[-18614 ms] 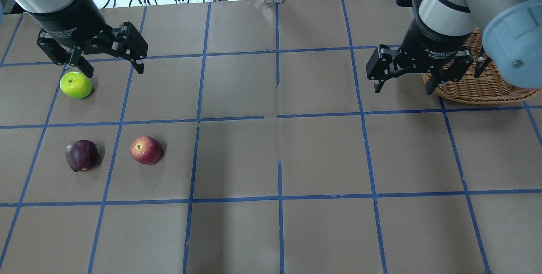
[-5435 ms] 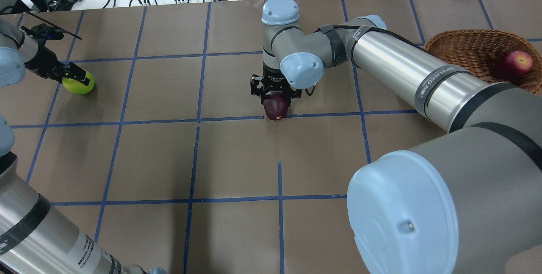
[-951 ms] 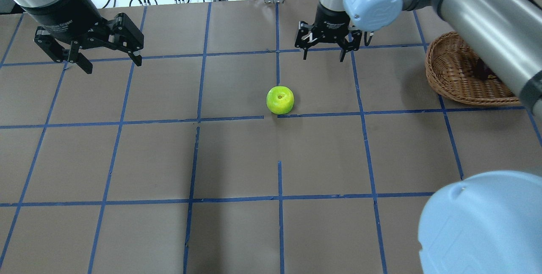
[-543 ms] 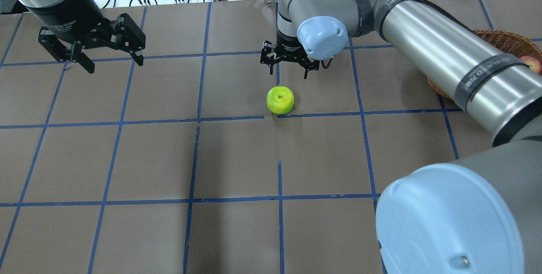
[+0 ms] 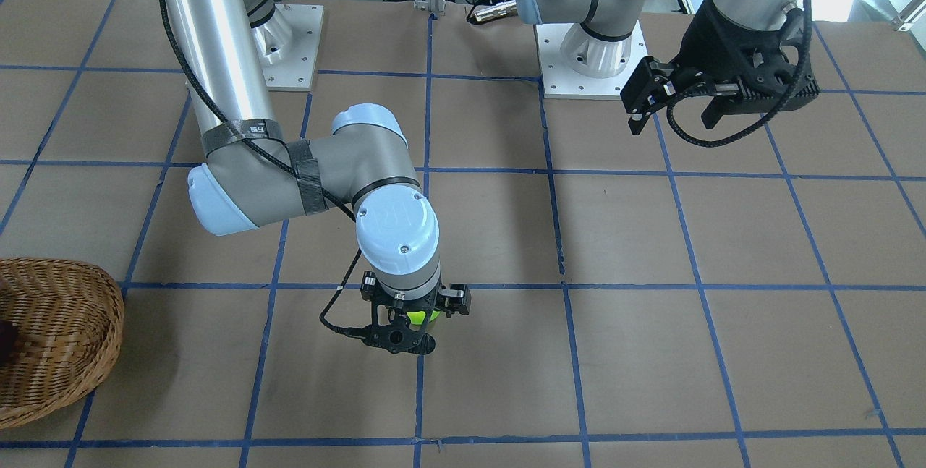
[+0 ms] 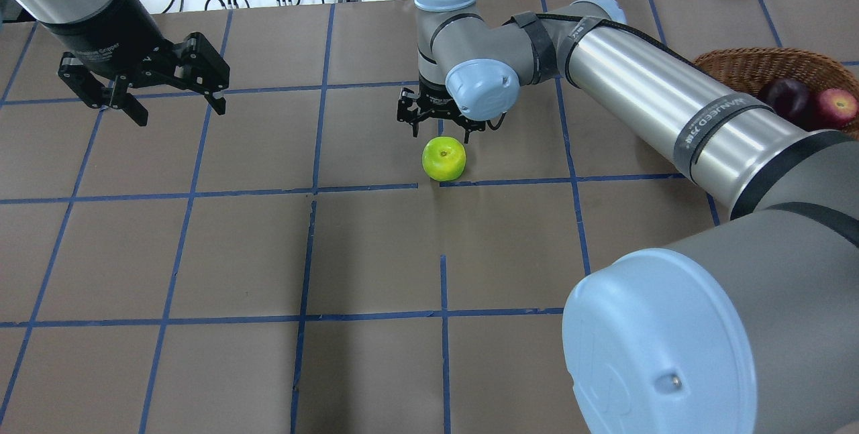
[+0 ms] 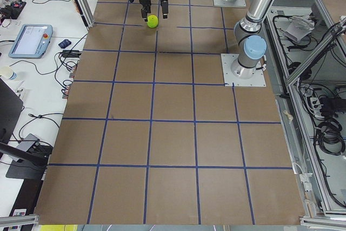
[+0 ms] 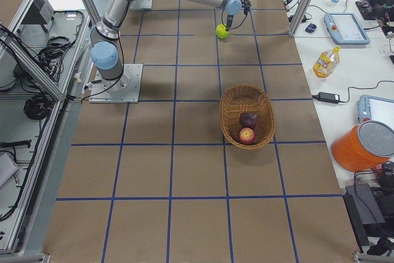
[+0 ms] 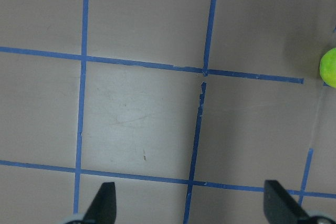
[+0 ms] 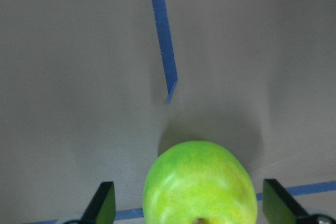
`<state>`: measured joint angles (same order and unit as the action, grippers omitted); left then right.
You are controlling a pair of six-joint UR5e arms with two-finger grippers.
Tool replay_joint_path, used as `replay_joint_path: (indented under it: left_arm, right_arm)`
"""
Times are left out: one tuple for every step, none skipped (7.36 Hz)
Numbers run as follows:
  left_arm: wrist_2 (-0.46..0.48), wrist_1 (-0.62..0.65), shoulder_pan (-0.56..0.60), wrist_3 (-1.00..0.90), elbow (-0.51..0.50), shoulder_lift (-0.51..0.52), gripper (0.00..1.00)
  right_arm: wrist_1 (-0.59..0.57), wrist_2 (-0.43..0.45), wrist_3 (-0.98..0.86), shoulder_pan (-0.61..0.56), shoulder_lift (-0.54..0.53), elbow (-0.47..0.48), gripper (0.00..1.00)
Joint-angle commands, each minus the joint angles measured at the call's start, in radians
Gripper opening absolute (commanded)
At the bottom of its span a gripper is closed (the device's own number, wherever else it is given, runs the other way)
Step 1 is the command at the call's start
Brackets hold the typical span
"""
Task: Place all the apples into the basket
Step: 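Lift the green apple and carry it toward the basket with the right gripper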
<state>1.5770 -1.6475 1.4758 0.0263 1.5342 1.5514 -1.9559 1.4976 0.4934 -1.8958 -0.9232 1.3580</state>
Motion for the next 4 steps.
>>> replay_joint_path:
  left_arm:
    - [-0.014,0.008,0.0,0.012,0.003,0.012,1.0]
    - [-0.003,0.005,0.0,0.0,-0.009,0.006,1.0]
    - [-0.003,0.003,0.0,-0.002,0.001,-0.005,1.0]
    - [-0.005,0.005,0.0,0.006,0.001,-0.004,1.0]
  right_arm:
    - [-0.008,0.003,-0.004,-0.002,0.01,0.044,1.0]
    - [-0.02,0.001,-0.004,-0.002,0.01,0.061,1.0]
    - [-0.021,0.001,-0.006,-0.002,0.012,0.064,1.0]
    - [-0.023,0.001,-0.021,-0.002,0.013,0.063,0.86]
